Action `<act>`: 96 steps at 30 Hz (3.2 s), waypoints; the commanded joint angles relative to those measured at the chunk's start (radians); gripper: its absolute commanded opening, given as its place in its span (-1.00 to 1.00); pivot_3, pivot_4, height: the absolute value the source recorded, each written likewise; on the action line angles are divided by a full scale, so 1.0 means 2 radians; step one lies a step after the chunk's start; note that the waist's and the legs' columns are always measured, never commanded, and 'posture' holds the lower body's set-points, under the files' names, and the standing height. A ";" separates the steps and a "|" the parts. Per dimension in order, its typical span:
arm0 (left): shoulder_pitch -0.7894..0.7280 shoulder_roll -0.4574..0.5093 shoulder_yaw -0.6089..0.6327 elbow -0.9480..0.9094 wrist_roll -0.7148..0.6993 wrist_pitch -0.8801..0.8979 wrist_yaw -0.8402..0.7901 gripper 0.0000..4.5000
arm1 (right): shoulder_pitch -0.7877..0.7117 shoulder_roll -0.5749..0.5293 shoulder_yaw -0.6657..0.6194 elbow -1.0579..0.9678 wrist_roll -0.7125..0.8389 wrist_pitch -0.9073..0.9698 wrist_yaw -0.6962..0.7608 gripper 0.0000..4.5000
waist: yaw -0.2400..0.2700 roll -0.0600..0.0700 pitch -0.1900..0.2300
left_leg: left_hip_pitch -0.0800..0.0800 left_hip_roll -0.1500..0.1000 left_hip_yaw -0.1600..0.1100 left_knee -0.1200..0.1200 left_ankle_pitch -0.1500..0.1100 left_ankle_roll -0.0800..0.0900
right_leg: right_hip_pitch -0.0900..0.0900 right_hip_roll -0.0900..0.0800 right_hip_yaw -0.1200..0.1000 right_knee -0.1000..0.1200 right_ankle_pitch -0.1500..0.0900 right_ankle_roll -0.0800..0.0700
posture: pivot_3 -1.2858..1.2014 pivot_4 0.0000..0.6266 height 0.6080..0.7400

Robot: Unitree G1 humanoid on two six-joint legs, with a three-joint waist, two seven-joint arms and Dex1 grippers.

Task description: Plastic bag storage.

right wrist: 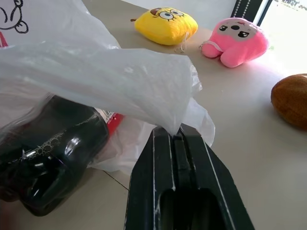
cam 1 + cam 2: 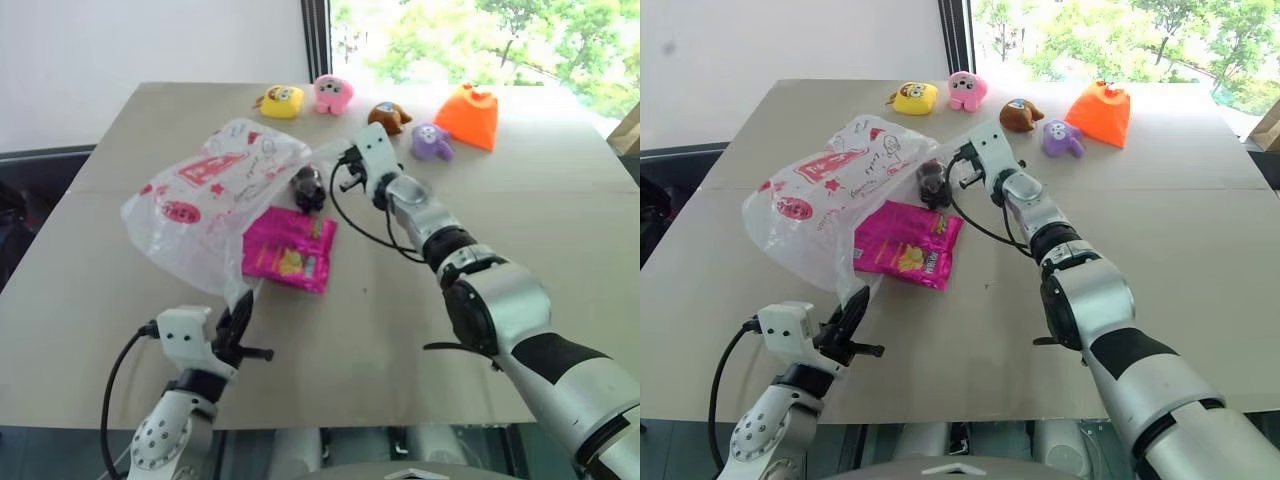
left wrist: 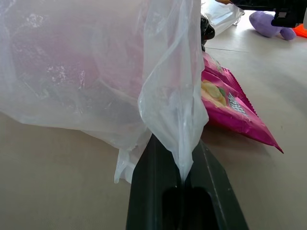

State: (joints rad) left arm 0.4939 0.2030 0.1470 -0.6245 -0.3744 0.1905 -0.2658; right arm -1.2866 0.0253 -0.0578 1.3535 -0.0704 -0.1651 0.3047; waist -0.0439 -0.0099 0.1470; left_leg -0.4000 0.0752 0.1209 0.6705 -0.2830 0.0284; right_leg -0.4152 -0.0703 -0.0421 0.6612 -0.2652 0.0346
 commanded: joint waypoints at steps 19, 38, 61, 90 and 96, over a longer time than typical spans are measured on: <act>-0.123 0.052 -0.073 0.032 -0.002 0.048 -0.072 -1.00 | 0.165 -0.188 -0.044 -0.168 0.053 0.030 0.091 -0.98 | 0.006 0.000 0.000 | 0.000 0.000 0.003 0.000 0.000 0.000 | 0.000 0.000 0.000 0.000 0.000 0.000 | 0.03 -0.52 1.00; -0.541 0.067 0.147 0.111 -0.395 0.248 0.141 -1.00 | 0.212 -0.389 -0.137 -0.520 0.245 0.349 0.220 -0.98 | 0.014 0.000 0.002 | 0.001 -0.001 0.000 0.001 0.000 0.000 | 0.001 0.001 0.001 0.000 0.000 0.001 | 0.03 -0.52 1.00; -0.724 0.235 0.103 0.369 -0.276 0.237 0.082 -1.00 | 0.051 -0.395 -0.259 -0.403 0.435 0.355 0.155 -0.98 | 0.016 -0.002 0.008 | 0.000 -0.001 0.003 0.000 0.001 -0.002 | 0.000 0.001 0.000 -0.001 0.000 0.001 | 0.03 -0.52 1.00; -0.118 0.205 0.180 -0.019 -0.298 0.284 -0.072 0.15 | 0.659 -0.444 -0.265 -0.776 0.515 0.530 0.309 0.66 | 0.017 -0.002 0.009 | 0.004 -0.001 0.002 0.000 0.001 -0.002 | 0.005 0.000 0.001 -0.001 0.000 0.002 | 0.03 -0.52 1.00; 0.010 0.179 0.047 -0.006 -0.098 0.155 -0.089 0.99 | 0.711 -0.343 -0.178 -0.765 0.349 0.288 0.291 1.00 | 0.015 -0.003 0.007 | 0.011 -0.001 -0.001 0.000 -0.001 -0.001 | 0.009 0.002 0.002 0.000 -0.001 -0.001 | 0.03 -0.52 1.00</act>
State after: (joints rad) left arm 0.5001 0.5797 0.2796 -0.6484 -0.6680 0.5937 -0.4390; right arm 0.1458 -0.6869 -0.4224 -0.1848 0.6848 0.5611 0.8839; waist -0.0132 -0.0160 0.1611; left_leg -0.3790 0.0741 0.1184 0.6723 -0.2844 0.0255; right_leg -0.3972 -0.0656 -0.0376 0.6621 -0.2672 0.0318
